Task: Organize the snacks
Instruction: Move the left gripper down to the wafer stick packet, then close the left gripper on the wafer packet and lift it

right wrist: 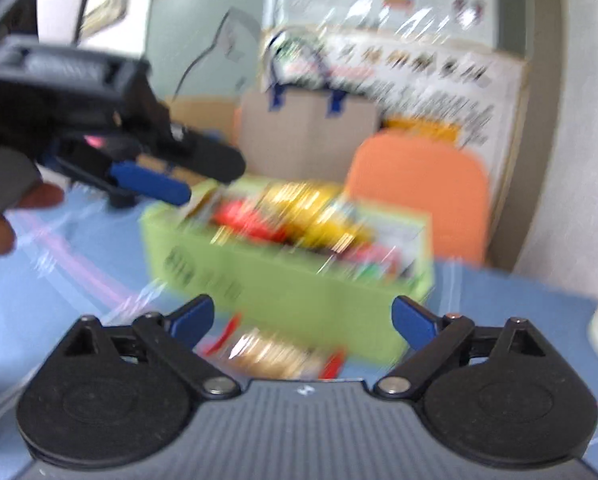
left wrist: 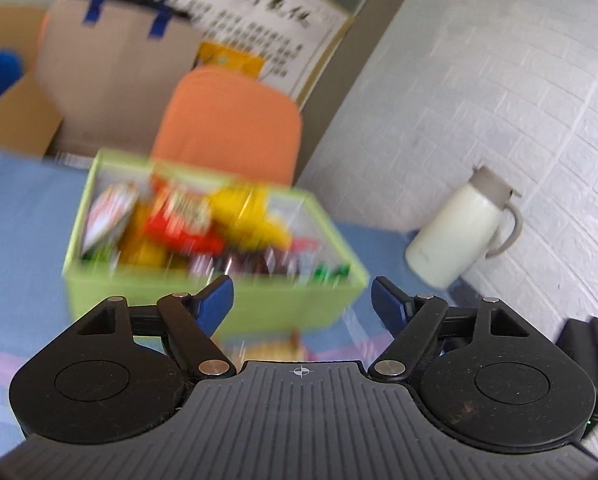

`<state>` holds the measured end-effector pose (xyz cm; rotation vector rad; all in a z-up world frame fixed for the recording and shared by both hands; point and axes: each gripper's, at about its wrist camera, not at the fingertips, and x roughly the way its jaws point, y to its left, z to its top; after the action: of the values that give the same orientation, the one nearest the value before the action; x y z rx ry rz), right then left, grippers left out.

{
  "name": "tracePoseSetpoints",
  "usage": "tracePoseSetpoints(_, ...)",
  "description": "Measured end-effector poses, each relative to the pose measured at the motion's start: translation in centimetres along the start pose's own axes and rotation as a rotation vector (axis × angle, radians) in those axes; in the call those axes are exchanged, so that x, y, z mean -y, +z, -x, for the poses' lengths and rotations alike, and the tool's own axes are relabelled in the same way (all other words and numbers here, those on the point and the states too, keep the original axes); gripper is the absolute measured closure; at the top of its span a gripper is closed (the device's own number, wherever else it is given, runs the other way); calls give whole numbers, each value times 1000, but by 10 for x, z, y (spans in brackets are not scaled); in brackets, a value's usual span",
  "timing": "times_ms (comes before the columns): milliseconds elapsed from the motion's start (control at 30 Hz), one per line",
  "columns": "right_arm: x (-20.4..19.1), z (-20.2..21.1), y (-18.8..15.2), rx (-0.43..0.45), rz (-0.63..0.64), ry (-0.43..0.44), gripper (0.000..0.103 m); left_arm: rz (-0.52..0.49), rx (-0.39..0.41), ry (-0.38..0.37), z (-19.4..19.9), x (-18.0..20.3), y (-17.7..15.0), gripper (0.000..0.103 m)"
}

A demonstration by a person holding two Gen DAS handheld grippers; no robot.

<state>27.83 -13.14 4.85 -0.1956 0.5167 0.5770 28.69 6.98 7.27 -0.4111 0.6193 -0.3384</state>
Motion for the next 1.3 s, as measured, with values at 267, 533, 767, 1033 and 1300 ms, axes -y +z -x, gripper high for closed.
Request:
tracePoseSetpoints(267, -13, -80, 10, -177, 88, 158, 9, 163, -58, 51, 27, -47, -39, 39)
tracePoseSetpoints(533, -20, -51, -22, -203, -59, 204, 9, 175, -31, 91, 45, -57, -49, 31)
tracePoseSetpoints(767, -65, 1, -51, -170, -22, 131, 3, 156, -117, 24, 27, -37, -74, 31)
tracePoseSetpoints(1033, -63, 7, -49, -142, -106, 48, 3, 46, -248, -7, -26, -10, -60, 34)
tracePoseSetpoints(1300, -57, -10, -55, -175, -108, 47, 3, -63, -327, 33, -63, 10, -67, 39)
